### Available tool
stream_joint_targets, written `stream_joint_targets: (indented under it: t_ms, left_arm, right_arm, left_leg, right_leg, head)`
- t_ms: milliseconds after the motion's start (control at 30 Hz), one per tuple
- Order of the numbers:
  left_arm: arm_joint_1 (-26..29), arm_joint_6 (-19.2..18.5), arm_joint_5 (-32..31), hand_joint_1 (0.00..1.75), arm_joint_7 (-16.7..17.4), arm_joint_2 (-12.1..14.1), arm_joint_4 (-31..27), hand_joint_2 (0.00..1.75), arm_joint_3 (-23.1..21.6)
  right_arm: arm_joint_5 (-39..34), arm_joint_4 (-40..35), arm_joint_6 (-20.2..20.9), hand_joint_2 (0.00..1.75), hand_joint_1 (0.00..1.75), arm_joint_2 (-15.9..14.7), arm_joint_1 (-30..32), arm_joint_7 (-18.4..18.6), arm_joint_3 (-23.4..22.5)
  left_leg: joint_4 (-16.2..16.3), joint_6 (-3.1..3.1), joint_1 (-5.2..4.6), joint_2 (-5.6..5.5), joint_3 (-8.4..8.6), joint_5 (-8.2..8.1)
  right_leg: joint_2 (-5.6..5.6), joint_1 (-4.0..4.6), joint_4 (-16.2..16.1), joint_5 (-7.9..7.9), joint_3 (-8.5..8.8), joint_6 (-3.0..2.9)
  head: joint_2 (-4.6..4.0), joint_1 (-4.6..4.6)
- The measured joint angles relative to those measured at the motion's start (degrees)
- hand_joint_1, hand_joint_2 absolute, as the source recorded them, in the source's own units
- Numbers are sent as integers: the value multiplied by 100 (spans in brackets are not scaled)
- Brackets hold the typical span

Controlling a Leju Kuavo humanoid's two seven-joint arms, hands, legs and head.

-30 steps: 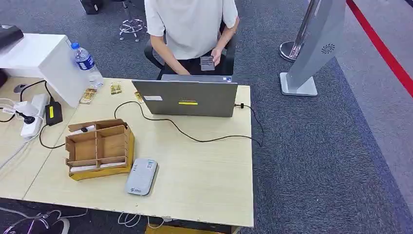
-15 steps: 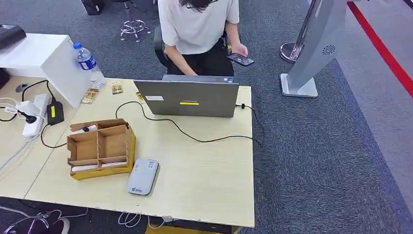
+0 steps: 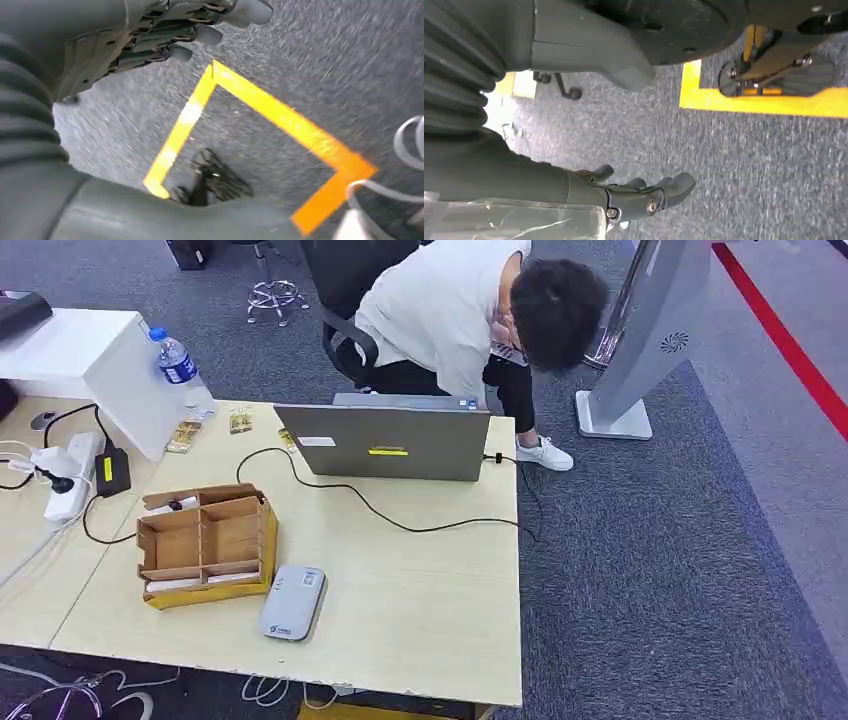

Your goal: Pass the card to the sensor for recognition and then transmit it.

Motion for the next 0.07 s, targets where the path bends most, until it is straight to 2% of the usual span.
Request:
stream_joint_targets:
  t_ms: [33,67]
  left_arm:
    - [32,-24,-11,0,11,-18,-2,0,-151]
    - [66,-44,-31,73,24,-35,-7,0,-299]
  right_arm:
    - [63,-35,63,0,175,-9,33,-11,-105]
    - [122,-74,120,0,175,-17,66,-31,-212]
  left_leg:
    - [0,0,0,0,1,0]
    - [0,1,0,0,1,0]
  right_leg:
    - [0,0,0,0,0,0]
    - [0,0,0,0,0,1]
  head:
    - [0,-2]
    - [0,2]
